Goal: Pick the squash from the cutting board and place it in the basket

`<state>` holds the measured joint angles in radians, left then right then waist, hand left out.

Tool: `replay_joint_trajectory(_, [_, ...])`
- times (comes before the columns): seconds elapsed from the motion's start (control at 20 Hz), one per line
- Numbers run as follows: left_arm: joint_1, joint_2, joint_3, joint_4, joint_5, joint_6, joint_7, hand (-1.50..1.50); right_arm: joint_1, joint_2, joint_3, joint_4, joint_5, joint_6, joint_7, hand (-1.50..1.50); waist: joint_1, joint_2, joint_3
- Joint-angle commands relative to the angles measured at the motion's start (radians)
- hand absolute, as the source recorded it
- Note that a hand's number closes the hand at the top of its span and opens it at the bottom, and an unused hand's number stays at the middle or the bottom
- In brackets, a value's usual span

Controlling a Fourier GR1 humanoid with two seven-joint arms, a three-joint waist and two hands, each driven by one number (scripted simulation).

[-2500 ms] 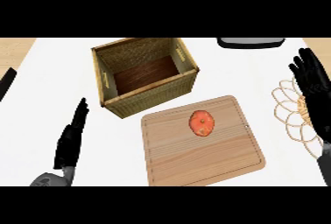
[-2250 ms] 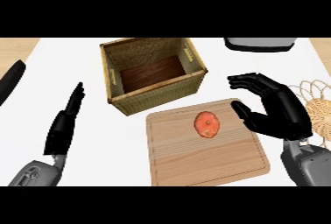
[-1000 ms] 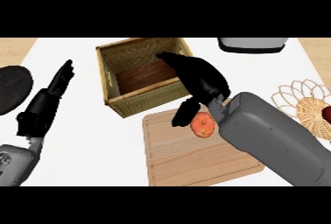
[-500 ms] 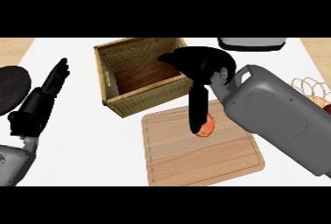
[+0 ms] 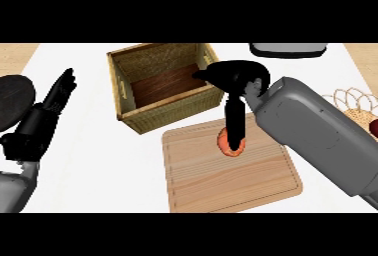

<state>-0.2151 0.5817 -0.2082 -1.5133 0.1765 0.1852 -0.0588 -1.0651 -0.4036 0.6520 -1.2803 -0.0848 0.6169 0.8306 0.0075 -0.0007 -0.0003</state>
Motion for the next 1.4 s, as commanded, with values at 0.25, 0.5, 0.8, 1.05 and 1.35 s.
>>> replay_joint_trajectory(0.25, [-0.032,-0.061,0.017,0.02,-0.054,-0.005,0.029,0.0,0.086,0.096,0.038,0.095,0.15,0.066,-0.012,-1.5,-0.001,0.002,0.0])
replay_joint_trajectory(0.5, [-0.042,-0.04,0.058,-0.039,-0.042,-0.038,0.078,0.0,0.169,0.079,0.068,0.114,0.27,0.052,-0.11,-1.5,0.001,0.001,0.001])
replay_joint_trajectory(0.8, [-0.021,-0.089,0.055,0.036,-0.081,-0.044,0.017,0.0,0.229,0.051,0.035,0.101,0.346,0.035,-0.19,-1.5,-0.006,0.003,0.0])
replay_joint_trajectory(1.05, [-0.024,-0.067,0.096,-0.011,-0.067,-0.072,0.055,0.0,0.283,0.051,0.041,0.135,0.442,-0.018,-0.285,-1.5,0.003,0.003,0.001])
replay_joint_trajectory(1.35, [0.007,-0.098,0.097,-0.04,-0.111,-0.088,0.048,0.0,0.274,0.106,-0.022,0.163,0.515,-0.008,-0.3,-1.5,0.002,0.001,0.0])
